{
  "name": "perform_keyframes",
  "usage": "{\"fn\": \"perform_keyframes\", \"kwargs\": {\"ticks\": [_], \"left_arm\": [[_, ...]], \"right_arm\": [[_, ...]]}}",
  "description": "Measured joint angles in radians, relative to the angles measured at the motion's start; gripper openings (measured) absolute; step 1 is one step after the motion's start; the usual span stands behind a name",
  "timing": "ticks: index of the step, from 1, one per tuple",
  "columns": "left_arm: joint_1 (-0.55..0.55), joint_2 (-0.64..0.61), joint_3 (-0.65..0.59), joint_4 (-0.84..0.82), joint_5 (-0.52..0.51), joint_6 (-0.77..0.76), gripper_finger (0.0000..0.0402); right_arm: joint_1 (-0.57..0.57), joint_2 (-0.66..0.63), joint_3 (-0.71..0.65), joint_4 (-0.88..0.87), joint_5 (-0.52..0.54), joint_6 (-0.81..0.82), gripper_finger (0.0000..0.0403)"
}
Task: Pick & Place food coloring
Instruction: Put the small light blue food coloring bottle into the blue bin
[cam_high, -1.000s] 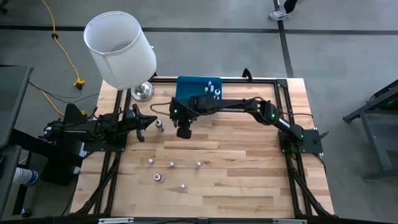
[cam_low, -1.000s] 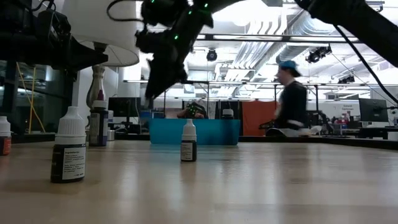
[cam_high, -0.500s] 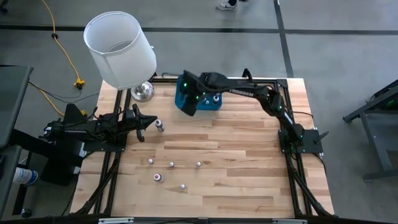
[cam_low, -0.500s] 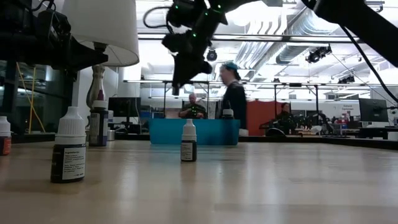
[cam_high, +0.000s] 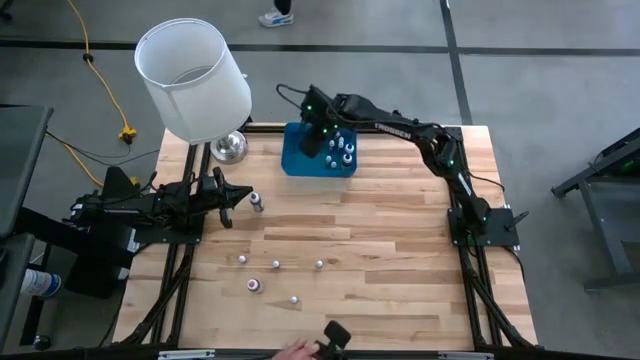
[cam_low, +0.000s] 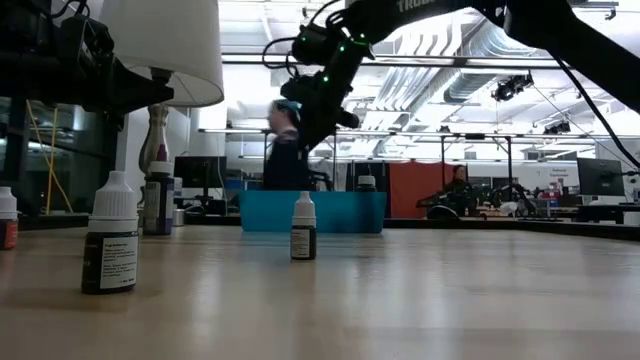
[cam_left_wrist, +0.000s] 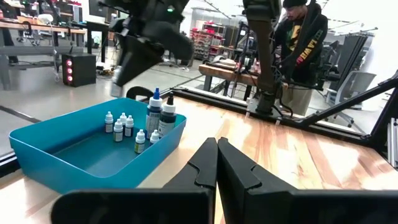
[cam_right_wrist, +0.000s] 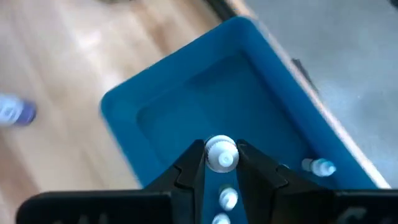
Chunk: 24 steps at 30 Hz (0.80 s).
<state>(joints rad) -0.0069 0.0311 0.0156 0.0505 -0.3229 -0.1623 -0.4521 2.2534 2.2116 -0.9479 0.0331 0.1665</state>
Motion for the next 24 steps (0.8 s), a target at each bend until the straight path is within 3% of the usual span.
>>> {"fn": "perform_keyframes", "kwargs": {"ticks": [10,24], "left_arm": [[0.0,0.0,0.0,0.0,0.001,0.0,0.0],[0.0,0.0,0.0,0.0,0.0,0.0,0.0]], "right_arm": [[-0.027,0.083,-0.001,0.048,0.013,0.116,0.0069],[-0.03,0.164,-0.001,-0.005,-0.02,0.111,0.0075]]}}
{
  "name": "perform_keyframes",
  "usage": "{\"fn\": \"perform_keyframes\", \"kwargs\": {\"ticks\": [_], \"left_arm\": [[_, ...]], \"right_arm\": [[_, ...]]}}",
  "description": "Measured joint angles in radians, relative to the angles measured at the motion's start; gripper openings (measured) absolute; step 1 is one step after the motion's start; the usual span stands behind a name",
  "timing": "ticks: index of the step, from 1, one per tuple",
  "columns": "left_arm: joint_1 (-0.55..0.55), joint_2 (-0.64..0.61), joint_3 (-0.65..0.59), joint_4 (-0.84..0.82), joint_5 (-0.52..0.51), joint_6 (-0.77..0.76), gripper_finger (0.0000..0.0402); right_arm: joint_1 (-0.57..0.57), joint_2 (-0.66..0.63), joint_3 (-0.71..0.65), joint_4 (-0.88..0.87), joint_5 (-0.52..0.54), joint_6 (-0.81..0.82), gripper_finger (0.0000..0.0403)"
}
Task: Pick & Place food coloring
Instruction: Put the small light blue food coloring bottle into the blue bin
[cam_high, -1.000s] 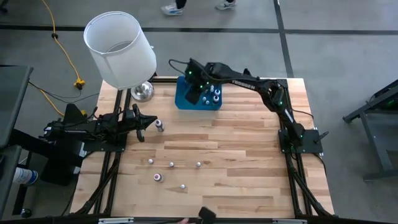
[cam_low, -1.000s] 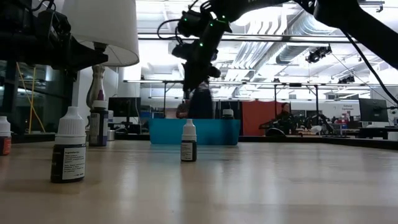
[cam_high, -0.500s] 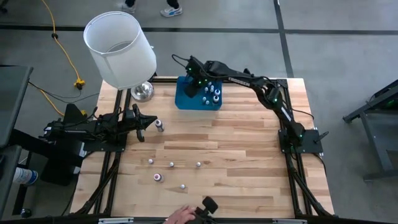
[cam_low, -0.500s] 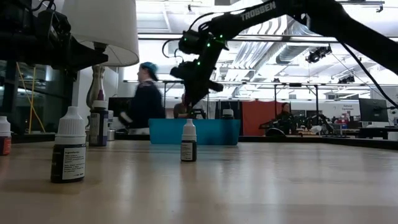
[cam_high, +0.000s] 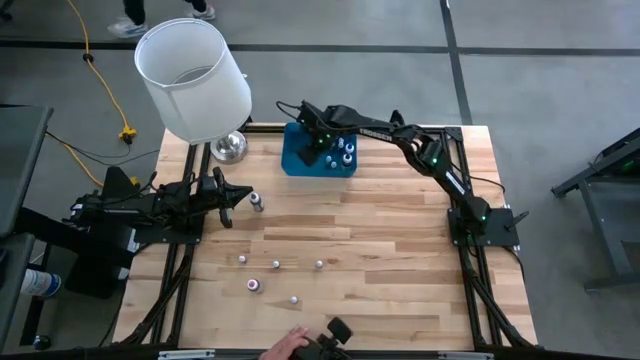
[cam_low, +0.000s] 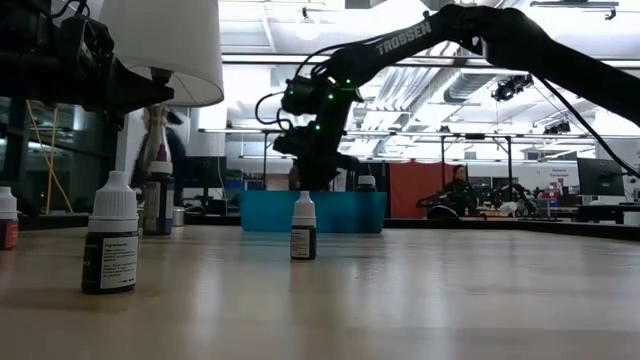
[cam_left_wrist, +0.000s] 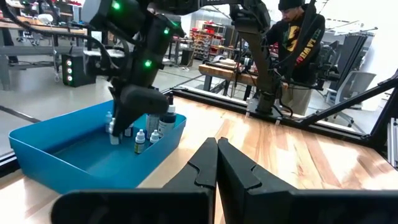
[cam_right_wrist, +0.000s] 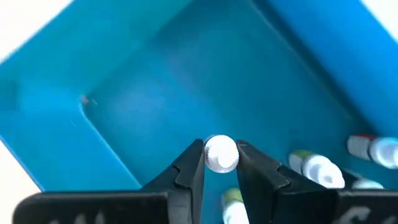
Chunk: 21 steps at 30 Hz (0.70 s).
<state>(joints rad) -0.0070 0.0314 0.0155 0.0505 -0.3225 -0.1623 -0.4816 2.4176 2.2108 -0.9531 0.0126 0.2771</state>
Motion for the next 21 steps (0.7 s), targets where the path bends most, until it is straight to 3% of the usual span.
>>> {"fn": "perform_keyframes", "kwargs": {"ticks": [21], "left_arm": [[0.0,0.0,0.0,0.0,0.0,0.0,0.0]], "right_arm": [[0.011,0.025,-0.002,-0.03,0.005,0.005,0.0078]]}}
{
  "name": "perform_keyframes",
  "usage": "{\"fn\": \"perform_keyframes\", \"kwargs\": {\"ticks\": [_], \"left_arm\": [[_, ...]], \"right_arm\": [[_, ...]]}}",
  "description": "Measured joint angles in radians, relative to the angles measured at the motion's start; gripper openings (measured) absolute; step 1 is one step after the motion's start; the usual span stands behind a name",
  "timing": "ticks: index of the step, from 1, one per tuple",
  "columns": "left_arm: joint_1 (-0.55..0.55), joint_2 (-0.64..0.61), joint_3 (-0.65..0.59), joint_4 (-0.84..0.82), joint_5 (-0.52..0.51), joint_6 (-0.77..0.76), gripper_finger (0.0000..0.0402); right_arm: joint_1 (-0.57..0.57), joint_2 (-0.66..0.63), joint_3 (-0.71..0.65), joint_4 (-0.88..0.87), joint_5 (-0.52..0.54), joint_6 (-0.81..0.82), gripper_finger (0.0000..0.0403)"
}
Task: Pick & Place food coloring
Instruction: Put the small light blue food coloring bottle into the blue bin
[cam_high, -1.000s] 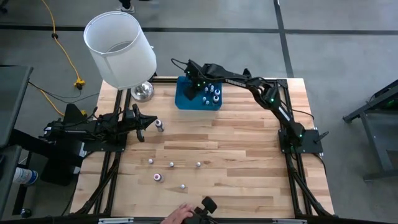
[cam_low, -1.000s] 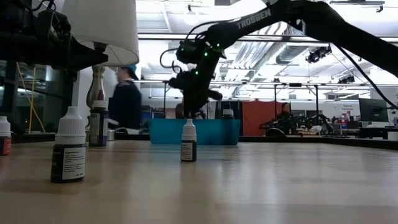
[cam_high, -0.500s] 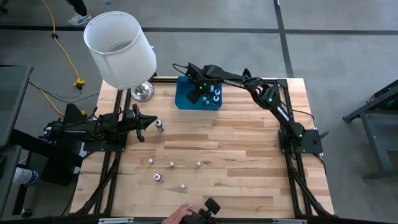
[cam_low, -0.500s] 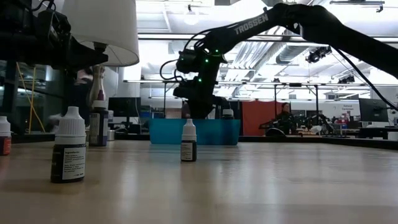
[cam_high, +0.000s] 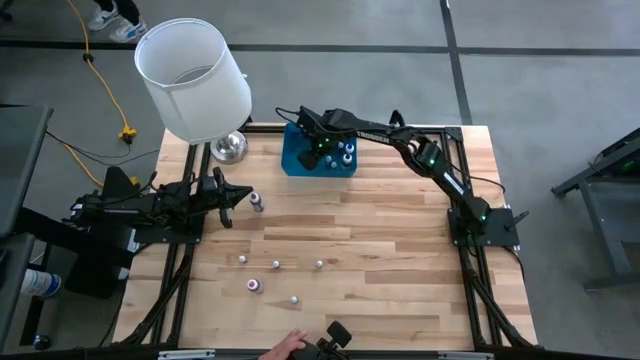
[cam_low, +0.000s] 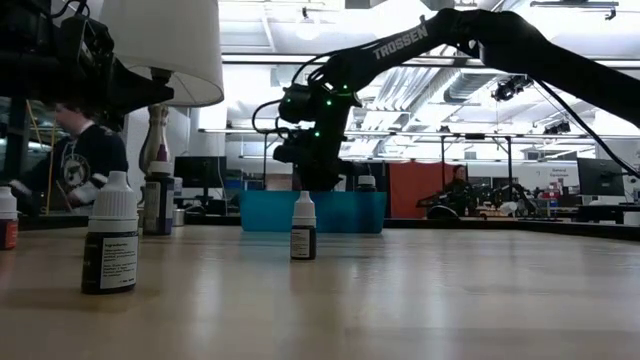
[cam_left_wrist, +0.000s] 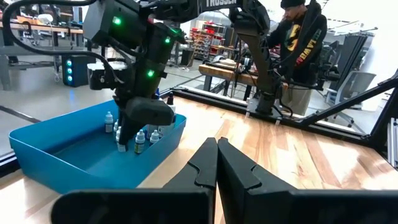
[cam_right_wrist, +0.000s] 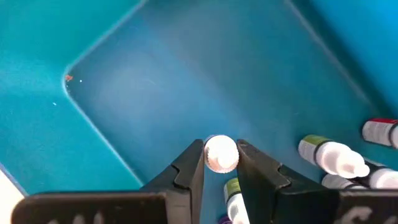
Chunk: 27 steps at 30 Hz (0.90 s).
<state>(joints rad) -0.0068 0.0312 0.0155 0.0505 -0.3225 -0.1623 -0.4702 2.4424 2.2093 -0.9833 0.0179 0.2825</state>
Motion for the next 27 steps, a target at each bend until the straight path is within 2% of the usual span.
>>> {"fn": "perform_keyframes", "kwargs": {"ticks": [9,23,27], "left_arm": [[0.0,0.0,0.0,0.0,0.0,0.0,0.0],[0.0,0.0,0.0,0.0,0.0,0.0,0.0],[0.0,0.0,0.0,0.0,0.0,0.0,0.0]], "right_arm": [[0.003,0.003,-0.062,0.052,-0.023,0.033,0.0078],[0.006,0.001,-0.064,0.058,-0.016,0.024,0.0079],[0.006,0.001,-0.064,0.06,-0.017,0.003,0.009]]}}
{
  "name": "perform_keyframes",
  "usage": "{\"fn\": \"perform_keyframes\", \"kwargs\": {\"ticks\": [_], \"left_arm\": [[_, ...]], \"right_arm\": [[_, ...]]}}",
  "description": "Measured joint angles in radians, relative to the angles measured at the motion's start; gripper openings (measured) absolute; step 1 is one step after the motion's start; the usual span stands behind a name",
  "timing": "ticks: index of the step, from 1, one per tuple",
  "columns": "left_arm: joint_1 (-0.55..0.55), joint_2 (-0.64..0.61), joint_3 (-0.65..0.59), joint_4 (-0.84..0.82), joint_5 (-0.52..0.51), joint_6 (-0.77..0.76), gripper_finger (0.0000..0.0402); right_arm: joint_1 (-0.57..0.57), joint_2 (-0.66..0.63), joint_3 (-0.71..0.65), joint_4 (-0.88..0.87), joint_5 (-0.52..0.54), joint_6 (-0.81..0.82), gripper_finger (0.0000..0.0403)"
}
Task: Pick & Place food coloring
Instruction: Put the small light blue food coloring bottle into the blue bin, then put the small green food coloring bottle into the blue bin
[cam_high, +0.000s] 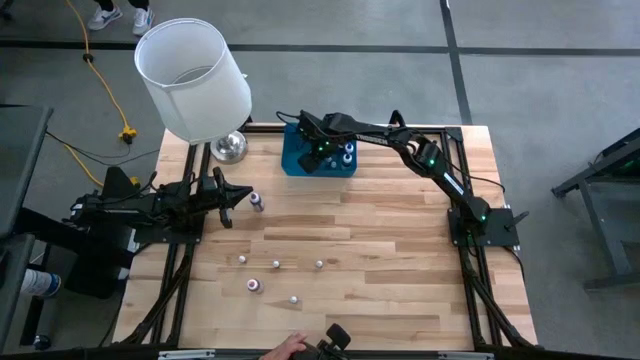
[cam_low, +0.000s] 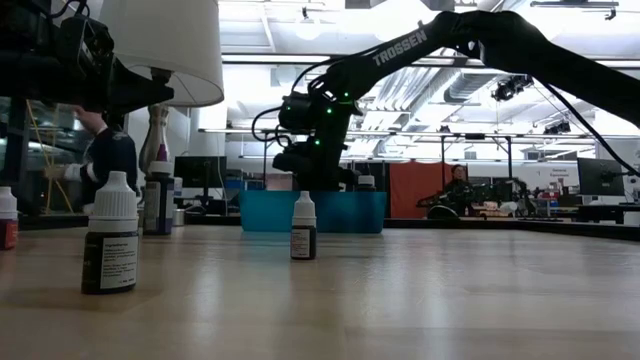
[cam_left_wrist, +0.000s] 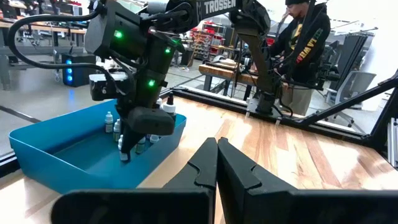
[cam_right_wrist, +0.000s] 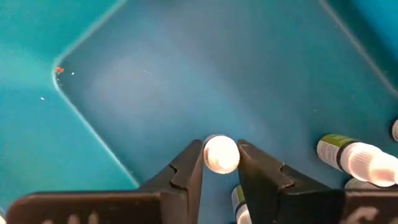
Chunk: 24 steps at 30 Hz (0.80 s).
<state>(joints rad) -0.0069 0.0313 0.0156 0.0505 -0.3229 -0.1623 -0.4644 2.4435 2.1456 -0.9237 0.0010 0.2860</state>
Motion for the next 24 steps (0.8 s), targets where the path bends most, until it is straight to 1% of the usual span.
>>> {"fn": "perform_keyframes", "kwargs": {"ticks": [8,12,15,24], "left_arm": [[0.0,0.0,0.0,0.0,0.0,0.0,0.0],[0.0,0.0,0.0,0.0,0.0,0.0,0.0],[0.0,0.0,0.0,0.0,0.0,0.0,0.0],[0.0,0.0,0.0,0.0,0.0,0.0,0.0]], "right_arm": [[0.0,0.0,0.0,0.0,-0.011,-0.026,0.0148],[0.0,0.0,0.0,0.0,-0.012,-0.033,0.0169],[-0.002,-0.01,-0.001,-0.004,-0.02,-0.051,0.0176],[-0.014,-0.064,-0.001,-0.053,-0.044,-0.109,0.0177]]}}
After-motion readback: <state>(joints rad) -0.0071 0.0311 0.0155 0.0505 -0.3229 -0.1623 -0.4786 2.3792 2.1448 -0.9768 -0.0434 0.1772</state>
